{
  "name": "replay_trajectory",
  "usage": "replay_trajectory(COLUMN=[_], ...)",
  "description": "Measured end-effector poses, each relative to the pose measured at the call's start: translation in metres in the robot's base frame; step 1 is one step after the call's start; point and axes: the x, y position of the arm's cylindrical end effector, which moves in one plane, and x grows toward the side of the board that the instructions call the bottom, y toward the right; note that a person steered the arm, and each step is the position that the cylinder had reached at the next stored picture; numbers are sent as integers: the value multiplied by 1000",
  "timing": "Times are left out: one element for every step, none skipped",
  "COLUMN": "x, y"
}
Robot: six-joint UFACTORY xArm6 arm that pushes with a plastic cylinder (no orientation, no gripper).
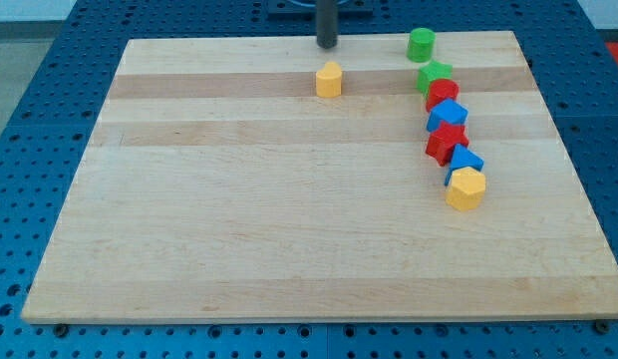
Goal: Slide yellow heart towards center
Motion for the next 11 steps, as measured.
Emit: replay_trajectory(x=[32,56,69,77,73,69,70,78,95,109,114], y=[15,15,15,14,-1,-25,-33,-36,-36,-36,-36])
